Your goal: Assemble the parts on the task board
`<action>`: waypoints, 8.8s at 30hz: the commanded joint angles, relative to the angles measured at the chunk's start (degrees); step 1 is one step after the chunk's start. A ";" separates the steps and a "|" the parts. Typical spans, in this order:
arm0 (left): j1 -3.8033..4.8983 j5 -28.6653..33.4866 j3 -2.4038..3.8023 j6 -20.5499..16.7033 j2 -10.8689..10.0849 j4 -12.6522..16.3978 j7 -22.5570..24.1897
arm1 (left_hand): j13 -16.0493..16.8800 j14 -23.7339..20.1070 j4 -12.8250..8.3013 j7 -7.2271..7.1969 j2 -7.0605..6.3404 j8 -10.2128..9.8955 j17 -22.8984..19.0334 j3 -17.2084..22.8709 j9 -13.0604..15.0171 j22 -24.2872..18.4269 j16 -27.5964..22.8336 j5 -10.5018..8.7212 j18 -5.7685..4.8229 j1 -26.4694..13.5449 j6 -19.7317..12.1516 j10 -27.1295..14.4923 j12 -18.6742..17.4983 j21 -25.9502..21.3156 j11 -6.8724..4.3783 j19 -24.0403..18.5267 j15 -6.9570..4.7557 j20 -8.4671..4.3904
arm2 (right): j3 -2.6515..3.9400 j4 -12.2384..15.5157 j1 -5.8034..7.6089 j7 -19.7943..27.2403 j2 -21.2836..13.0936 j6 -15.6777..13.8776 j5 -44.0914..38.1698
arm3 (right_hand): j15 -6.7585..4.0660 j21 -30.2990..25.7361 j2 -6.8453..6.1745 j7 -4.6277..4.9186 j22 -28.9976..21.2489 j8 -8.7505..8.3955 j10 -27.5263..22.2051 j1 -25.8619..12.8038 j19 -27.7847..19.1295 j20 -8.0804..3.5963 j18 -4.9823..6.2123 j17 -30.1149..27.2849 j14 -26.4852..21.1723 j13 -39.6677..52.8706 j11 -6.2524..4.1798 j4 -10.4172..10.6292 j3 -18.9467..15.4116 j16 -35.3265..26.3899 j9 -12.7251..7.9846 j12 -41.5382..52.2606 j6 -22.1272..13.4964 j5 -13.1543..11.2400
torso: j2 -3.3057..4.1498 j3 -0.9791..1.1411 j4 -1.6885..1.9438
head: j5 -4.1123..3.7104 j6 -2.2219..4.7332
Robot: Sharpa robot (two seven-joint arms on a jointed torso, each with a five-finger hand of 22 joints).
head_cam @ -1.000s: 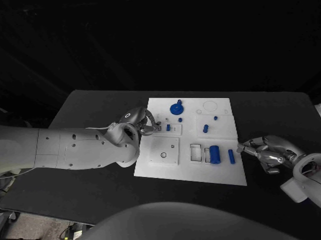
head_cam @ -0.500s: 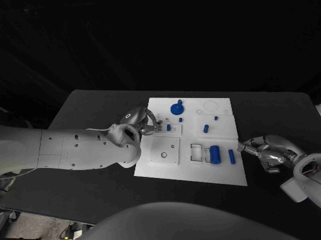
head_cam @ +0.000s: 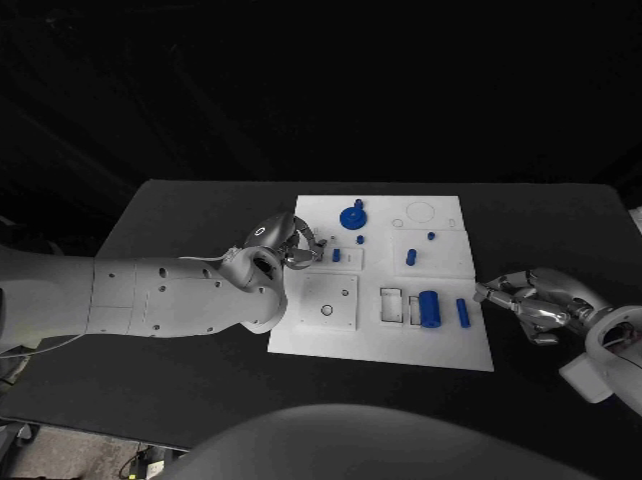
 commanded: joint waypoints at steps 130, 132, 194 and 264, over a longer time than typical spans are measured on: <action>-0.37 0.40 0.03 6.59 0.63 -1.43 0.44 | 15.05 5.84 0.25 0.76 5.20 3.27 15.07 -23.24 2.20 13.09 0.14 11.39 0.65 -7.11 -3.52 5.86 0.01 -2.47 0.55 3.19 0.39 0.29 | -0.01 0.12 -0.28 0.94 -0.22 0.36 -0.28 | -0.24 -0.47 -0.82 -0.03 9.24 0.39 5.97 1.51 -0.34 0.04 0.80 15.09 5.87 15.07 -0.17 -0.60 1.58 0.20 -0.27 0.15 -0.44 2.58 | -0.01 0.01 0.02 | 0.01 0.00; -0.37 0.54 0.03 5.68 0.46 -1.28 1.50 | 15.05 5.84 0.28 0.90 4.45 3.38 15.07 -23.77 2.23 13.11 0.14 11.72 0.64 -8.39 -3.61 5.86 0.01 -2.42 0.66 3.20 0.45 0.31 | -0.01 0.12 -0.28 0.97 -0.25 0.27 -0.29 | -0.24 -0.47 -0.82 -0.03 9.24 0.39 5.97 1.51 -0.34 0.04 0.80 15.09 5.87 15.07 -0.17 -0.60 1.58 0.20 -0.27 0.15 -0.44 2.58 | -0.02 0.01 0.01 | 0.01 0.00; 11.16 -19.38 0.17 33.03 11.28 -9.59 16.74 | -63.07 2.04 -0.43 4.36 -0.97 -22.95 -6.28 -13.02 -32.47 12.39 -22.68 -6.55 1.01 22.03 3.27 -26.92 -80.38 -3.71 5.38 3.40 2.14 1.83 | 0.02 1.02 -0.23 7.39 -0.70 -2.80 -1.37 | -0.47 3.91 -2.24 -0.23 10.90 0.96 5.97 2.14 3.38 -0.17 -0.36 15.09 5.87 15.07 -0.37 -1.25 2.61 0.20 -0.36 0.15 0.06 3.15 | 0.07 0.00 0.01 | -0.83 0.00; 8.36 -19.69 0.20 33.27 15.12 -16.36 14.68 | -66.36 1.35 -0.89 3.74 -0.33 -24.32 -11.06 -6.86 -34.63 11.60 -25.78 -2.83 1.58 22.01 3.19 -22.84 -79.04 -6.88 6.45 2.44 2.76 2.26 | 0.01 0.46 -0.23 6.42 -1.16 -1.86 -1.56 | -0.49 3.42 -2.22 -0.31 10.71 1.02 5.97 2.39 2.99 -0.19 -0.22 15.09 5.87 15.07 -0.43 -1.41 2.90 0.20 -0.38 0.15 0.12 3.33 | 0.05 0.00 0.01 | -0.78 0.00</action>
